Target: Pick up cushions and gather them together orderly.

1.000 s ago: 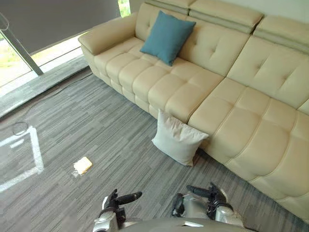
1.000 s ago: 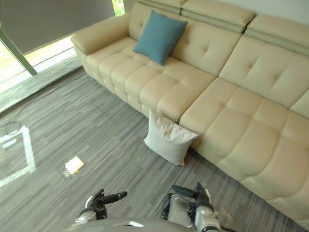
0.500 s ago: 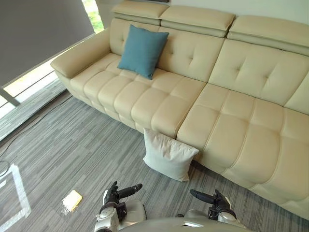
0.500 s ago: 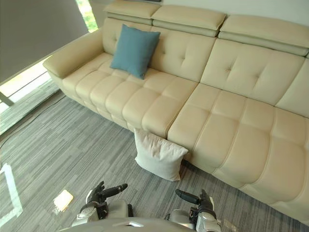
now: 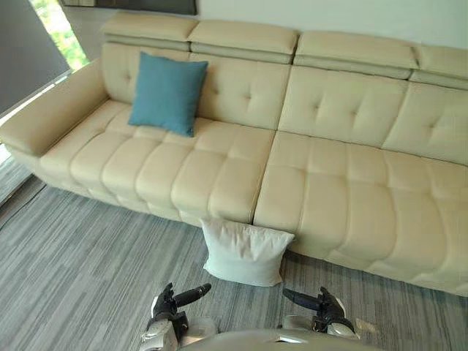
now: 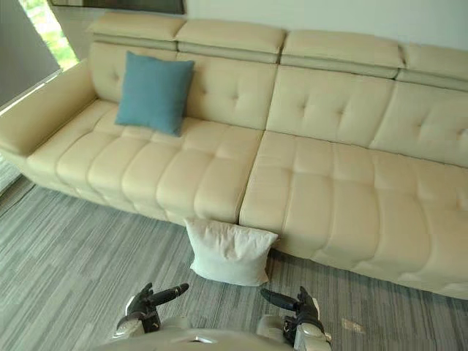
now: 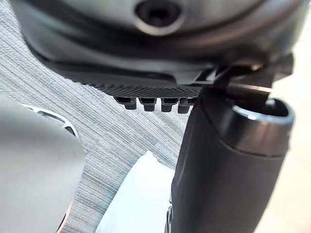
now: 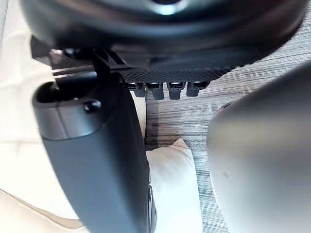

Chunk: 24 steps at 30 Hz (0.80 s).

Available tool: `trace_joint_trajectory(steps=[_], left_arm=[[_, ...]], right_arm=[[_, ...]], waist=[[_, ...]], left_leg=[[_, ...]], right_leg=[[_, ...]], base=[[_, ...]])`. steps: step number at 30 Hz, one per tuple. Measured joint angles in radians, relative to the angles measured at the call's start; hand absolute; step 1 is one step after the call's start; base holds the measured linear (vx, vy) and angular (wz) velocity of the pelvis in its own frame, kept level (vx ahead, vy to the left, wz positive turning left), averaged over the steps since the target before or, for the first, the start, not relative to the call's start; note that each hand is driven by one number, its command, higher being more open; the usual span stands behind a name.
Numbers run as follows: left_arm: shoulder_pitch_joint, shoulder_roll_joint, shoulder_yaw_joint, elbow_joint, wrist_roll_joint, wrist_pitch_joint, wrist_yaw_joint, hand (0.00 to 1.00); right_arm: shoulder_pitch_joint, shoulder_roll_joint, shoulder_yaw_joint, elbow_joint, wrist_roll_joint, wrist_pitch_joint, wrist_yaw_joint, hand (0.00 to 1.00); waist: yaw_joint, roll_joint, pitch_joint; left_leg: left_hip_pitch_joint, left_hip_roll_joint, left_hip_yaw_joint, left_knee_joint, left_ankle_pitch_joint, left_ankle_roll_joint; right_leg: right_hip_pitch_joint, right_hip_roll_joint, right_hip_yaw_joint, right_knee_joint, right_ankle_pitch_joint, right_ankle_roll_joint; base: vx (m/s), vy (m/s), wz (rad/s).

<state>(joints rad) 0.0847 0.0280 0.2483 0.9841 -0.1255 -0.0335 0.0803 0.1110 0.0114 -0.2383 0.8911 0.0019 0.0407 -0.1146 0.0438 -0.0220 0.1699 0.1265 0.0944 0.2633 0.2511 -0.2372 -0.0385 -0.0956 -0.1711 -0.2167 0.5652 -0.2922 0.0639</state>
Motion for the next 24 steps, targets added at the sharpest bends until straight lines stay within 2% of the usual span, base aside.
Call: trace_joint_trajectory(steps=[1,2,4,6,8,9,10,13,15,16,17,20,24], left_arm=[[0.0,0.005,-0.005,0.002,0.0,0.0,-0.001,1.0],[-0.005,0.006,-0.013,0.013,0.003,-0.002,-0.003,1.0],[-0.01,-0.024,-0.018,0.025,0.01,0.002,-0.004,1.0],[-0.009,-0.03,-0.018,0.024,0.019,0.002,-0.004,1.0],[-0.013,-0.03,-0.017,0.017,0.023,0.0,-0.005,1.0],[-0.012,-0.028,-0.012,-0.001,0.025,-0.001,-0.001,1.0],[-0.004,-0.031,-0.006,-0.022,0.025,-0.003,-0.001,1.0],[0.003,-0.032,-0.006,-0.041,0.025,-0.008,0.0,1.0],[0.005,-0.032,-0.006,-0.047,0.026,-0.009,-0.001,1.0],[0.004,-0.033,-0.007,-0.046,0.027,-0.008,0.0,1.0],[-0.001,-0.014,-0.008,-0.041,0.028,-0.008,0.0,1.0],[-0.004,0.005,-0.008,-0.038,0.028,-0.007,0.002,1.0],[-0.005,0.003,-0.031,-0.034,0.066,-0.001,0.003,1.0]], right_arm=[[0.001,0.002,0.001,0.003,0.0,-0.002,0.0,1.0],[-0.001,0.005,-0.006,0.01,0.003,-0.007,0.0,1.0],[-0.001,-0.022,-0.017,0.021,0.001,-0.01,0.0,1.0],[-0.002,-0.024,-0.027,0.024,0.002,-0.008,-0.005,1.0],[0.0,-0.023,-0.035,0.027,0.002,-0.007,-0.007,1.0],[0.001,-0.019,-0.033,0.028,0.003,-0.006,-0.007,1.0],[0.001,-0.017,-0.028,0.029,0.003,-0.003,-0.009,1.0],[-0.001,-0.018,-0.02,0.034,0.003,-0.002,-0.017,1.0],[-0.003,-0.018,-0.016,0.035,0.005,-0.002,-0.02,1.0],[-0.008,-0.021,-0.016,0.031,0.02,-0.001,-0.025,1.0],[-0.008,-0.011,-0.013,0.035,0.031,0.001,-0.027,1.0],[-0.004,0.008,-0.007,0.035,0.038,0.002,-0.026,1.0],[0.001,0.004,0.002,0.029,0.038,0.002,-0.024,1.0]], waist=[[0.001,-0.007,-0.003],[0.0,-0.005,-0.007],[0.001,0.034,-0.022],[0.001,0.044,-0.023],[0.0,0.044,-0.018],[0.005,0.038,-0.009],[0.007,0.037,-0.006],[0.009,0.034,-0.003],[0.009,0.032,-0.001],[0.007,0.041,0.004],[0.007,0.014,0.008],[0.006,-0.011,0.006],[0.007,-0.009,-0.002]], left_leg=[[0.001,-0.003,-0.003,-0.003,0.003,-0.009],[0.006,-0.006,-0.021,-0.007,0.004,-0.021],[0.005,0.021,-0.055,-0.037,0.018,-0.04],[-0.001,0.028,-0.065,-0.021,0.032,-0.05],[-0.069,0.044,-0.089,0.132,0.04,-0.063],[-0.139,0.066,-0.088,0.293,0.053,-0.089],[-0.175,0.084,-0.081,0.378,0.029,-0.078],[-0.205,0.085,-0.082,0.345,-0.003,-0.065],[-0.207,0.079,-0.084,0.252,0.013,-0.049],[-0.2,0.073,-0.09,0.131,0.082,-0.037],[-0.174,0.047,-0.084,0.097,0.084,-0.035],[-0.157,0.01,-0.066,0.054,0.094,-0.02],[-0.107,-0.012,-0.027,-0.005,0.104,-0.008]], right_leg=[[0.001,0.006,-0.001,-0.056,0.032,-0.008],[0.01,0.014,-0.015,-0.089,0.041,-0.032],[0.025,0.05,-0.038,-0.127,0.044,-0.04],[0.043,0.054,-0.054,-0.145,0.04,-0.048],[0.087,0.053,-0.082,-0.184,0.04,-0.05],[0.131,0.05,-0.095,-0.216,0.042,-0.056],[0.169,0.051,-0.1,-0.238,0.042,-0.058],[0.186,0.049,-0.085,-0.248,0.042,-0.058],[0.184,0.048,-0.069,-0.243,0.041,-0.052],[0.181,0.056,-0.055,-0.235,0.037,-0.027],[0.179,0.036,-0.045,-0.241,0.037,-0.01],[0.18,0.004,-0.035,-0.262,0.045,0.003],[0.185,-0.011,-0.002,-0.275,0.051,0.014]], base=[[0.12,-0.189,0.2],[0.16,-0.16,0.16],[0.23,-0.25,0.16],[0.12,-0.18,0.23],[0.1,-0.171,0.37],[0.09,-0.093,0.27],[0.09,-0.059,0.18],[0.06,0.067,-0.14],[0.09,0.17,-0.29],[0.11,0.223,-0.18],[0.1,0.218,-0.14],[0.06,0.142,-0.06],[0.03,0.07,-0.23]])
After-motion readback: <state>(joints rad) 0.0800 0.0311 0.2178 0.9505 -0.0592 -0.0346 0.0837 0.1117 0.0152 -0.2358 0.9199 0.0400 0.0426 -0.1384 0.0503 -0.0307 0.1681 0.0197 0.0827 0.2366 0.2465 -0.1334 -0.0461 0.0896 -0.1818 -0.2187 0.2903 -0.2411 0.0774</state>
